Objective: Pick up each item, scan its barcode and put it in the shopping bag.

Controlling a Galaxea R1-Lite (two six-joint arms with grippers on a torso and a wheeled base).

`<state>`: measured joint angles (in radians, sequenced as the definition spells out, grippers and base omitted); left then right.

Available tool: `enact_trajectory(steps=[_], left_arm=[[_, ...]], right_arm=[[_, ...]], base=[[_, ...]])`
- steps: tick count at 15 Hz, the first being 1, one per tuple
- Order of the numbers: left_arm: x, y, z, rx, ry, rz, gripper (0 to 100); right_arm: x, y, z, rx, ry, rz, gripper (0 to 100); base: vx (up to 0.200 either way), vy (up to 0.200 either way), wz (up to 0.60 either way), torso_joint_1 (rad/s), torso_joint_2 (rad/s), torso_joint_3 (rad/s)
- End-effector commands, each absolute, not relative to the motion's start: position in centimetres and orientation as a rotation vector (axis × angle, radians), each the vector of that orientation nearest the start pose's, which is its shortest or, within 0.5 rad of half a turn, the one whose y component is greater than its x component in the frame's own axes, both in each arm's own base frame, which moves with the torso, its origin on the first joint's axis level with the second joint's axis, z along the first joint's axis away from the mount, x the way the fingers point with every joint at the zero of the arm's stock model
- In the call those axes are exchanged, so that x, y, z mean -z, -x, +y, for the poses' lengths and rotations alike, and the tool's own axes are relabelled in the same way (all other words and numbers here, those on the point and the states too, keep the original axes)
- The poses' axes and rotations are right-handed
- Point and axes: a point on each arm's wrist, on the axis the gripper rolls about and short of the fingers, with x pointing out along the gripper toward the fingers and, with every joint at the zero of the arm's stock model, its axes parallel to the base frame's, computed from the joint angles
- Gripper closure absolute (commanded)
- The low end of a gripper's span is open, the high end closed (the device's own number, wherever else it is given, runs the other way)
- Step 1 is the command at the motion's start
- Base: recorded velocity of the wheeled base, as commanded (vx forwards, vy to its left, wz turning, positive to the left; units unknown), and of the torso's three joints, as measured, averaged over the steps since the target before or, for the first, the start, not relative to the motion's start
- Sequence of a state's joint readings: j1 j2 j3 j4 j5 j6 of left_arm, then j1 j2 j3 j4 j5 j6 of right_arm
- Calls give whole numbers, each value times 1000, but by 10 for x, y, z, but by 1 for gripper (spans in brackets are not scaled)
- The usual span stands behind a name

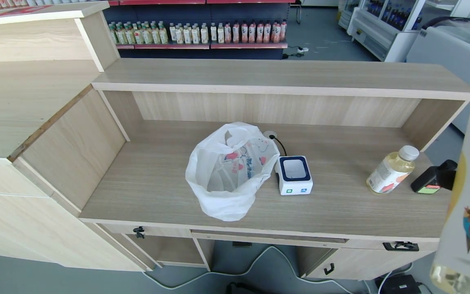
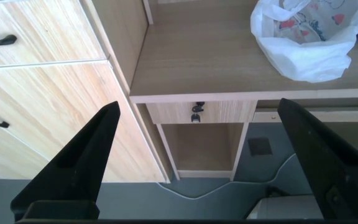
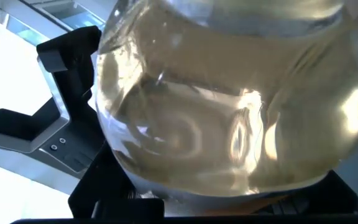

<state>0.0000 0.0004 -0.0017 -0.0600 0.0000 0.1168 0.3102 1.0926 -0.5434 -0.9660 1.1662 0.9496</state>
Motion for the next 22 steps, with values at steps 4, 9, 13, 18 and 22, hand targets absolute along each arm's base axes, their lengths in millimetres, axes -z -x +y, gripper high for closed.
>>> enact_trajectory(steps=[4, 9, 13, 18, 22], left_arm=[[-82, 23, 0, -4, -117, -61, 0], [-82, 23, 0, -4, -117, -61, 0], [-82, 23, 0, -4, -117, -61, 0], [-82, 23, 0, -4, -117, -61, 0], [-82, 23, 0, -4, -117, -61, 0]], right_arm=[[-273, -119, 60, -1504, -571, 303, 100], [-266, -127, 61, -1478, -540, 279, 100], [-220, -187, 41, -1103, -258, 81, 100], [-171, -240, -34, -583, 433, 76, 100], [-176, -235, -71, -318, 609, 139, 100]], base=[[0, 0, 0, 0, 0, 0], [0, 0, 0, 0, 0, 0], [0, 0, 0, 0, 0, 0], [0, 0, 0, 0, 0, 0], [0, 0, 0, 0, 0, 0]])
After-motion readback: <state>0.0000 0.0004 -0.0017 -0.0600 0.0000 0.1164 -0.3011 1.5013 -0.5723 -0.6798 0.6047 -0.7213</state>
